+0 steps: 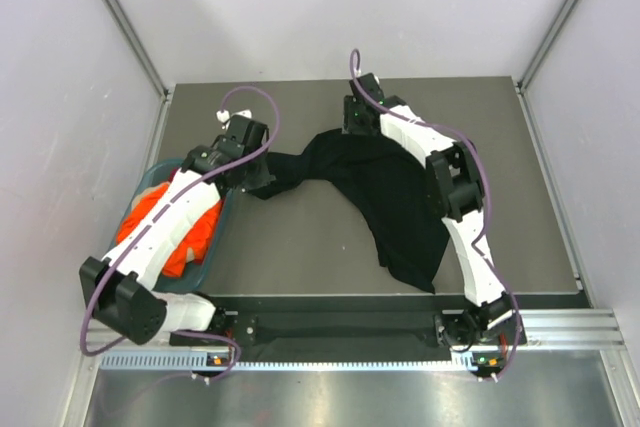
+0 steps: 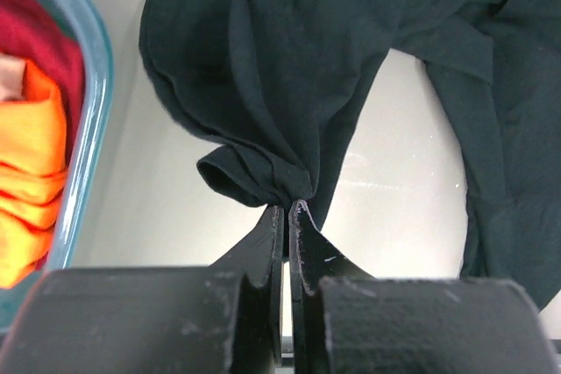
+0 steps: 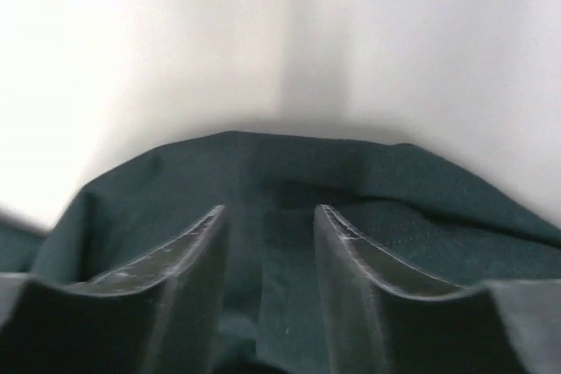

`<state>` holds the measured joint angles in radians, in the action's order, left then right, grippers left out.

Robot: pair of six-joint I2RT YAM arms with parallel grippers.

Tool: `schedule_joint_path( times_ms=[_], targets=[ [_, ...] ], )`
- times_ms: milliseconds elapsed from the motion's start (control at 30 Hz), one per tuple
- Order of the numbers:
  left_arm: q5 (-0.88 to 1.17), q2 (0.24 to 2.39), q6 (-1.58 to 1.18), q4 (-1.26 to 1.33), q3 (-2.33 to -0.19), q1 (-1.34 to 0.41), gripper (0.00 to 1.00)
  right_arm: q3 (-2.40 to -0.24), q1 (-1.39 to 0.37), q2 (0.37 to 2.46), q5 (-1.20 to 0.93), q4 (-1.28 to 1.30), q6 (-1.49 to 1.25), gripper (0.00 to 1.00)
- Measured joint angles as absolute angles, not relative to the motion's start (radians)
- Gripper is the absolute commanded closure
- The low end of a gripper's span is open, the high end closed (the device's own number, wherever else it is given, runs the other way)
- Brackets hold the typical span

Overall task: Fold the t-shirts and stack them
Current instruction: Flatten the tshirt out

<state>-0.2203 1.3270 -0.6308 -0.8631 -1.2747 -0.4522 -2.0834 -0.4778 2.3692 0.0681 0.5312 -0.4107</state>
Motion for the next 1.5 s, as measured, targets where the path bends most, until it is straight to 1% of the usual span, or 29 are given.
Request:
schedule_joint_path(
  times_ms=[67, 300, 400, 433, 500, 600, 667, 833, 900, 933, 1033, 1200, 1300, 1367, 1467, 1500],
  targets=[
    [-0.221, 1.297, -0.637, -0.869, -1.256, -0.452, 1.00, -2.083, -0.485, 2.386, 0.105, 0.526, -0.410, 0.64],
    [-0.225, 1.213, -0.654, -0.884, -1.228, -0.452, 1.00, -2.081, -0.493, 2.394, 0.218, 0.516, -0.384, 0.66],
    [-0.225, 1.196, -0.656, -0.888, -1.221, -0.452, 1.00, -2.078, -0.493, 2.394, 0.236, 0.516, -0.366, 0.59],
    [-0.224, 1.195, -0.656, -0.890, -1.220, -0.452, 1.00, -2.075, -0.493, 2.394, 0.236, 0.516, -0.361, 0.46],
    [-0.224, 1.193, -0.656, -0.892, -1.219, -0.452, 1.00, -2.074, -0.493, 2.395, 0.228, 0.516, -0.352, 0.43],
    [-0.224, 1.193, -0.656, -0.892, -1.217, -0.452, 1.00, -2.073, -0.496, 2.395, 0.211, 0.515, -0.333, 0.44],
    [-0.223, 1.193, -0.656, -0.892, -1.216, -0.452, 1.00, -2.069, -0.502, 2.395, 0.209, 0.515, -0.324, 0.52],
    [-0.221, 1.184, -0.660, -0.893, -1.214, -0.452, 1.00, -2.069, -0.521, 2.403, 0.230, 0.529, -0.313, 0.80],
    [-0.221, 1.175, -0.662, -0.893, -1.211, -0.452, 1.00, -2.069, -0.525, 2.405, 0.246, 0.536, -0.310, 0.85],
    [-0.221, 1.170, -0.663, -0.894, -1.208, -0.452, 1.00, -2.069, -0.526, 2.407, 0.259, 0.541, -0.307, 0.92],
    [-0.221, 1.160, -0.668, -0.898, -1.202, -0.452, 1.00, -2.069, -0.526, 2.407, 0.288, 0.548, -0.305, 1.00],
    [-0.221, 1.154, -0.672, -0.898, -1.198, -0.452, 1.00, -2.070, -0.516, 2.385, 0.317, 0.598, -0.306, 1.00],
    [-0.213, 1.155, -0.671, -0.898, -1.193, -0.452, 1.00, -2.069, -0.502, 2.318, 0.329, 0.658, -0.307, 1.00],
    [-0.199, 1.158, -0.671, -0.898, -1.192, -0.452, 1.00, -2.051, -0.483, 2.222, 0.334, 0.691, -0.307, 1.00],
    [-0.183, 1.180, -0.670, -0.897, -1.192, -0.452, 1.00, -1.948, -0.434, 1.994, 0.338, 0.738, -0.309, 1.00],
    [-0.176, 1.190, -0.670, -0.897, -1.192, -0.452, 1.00, -1.883, -0.406, 1.885, 0.331, 0.731, -0.310, 1.00]
  ],
)
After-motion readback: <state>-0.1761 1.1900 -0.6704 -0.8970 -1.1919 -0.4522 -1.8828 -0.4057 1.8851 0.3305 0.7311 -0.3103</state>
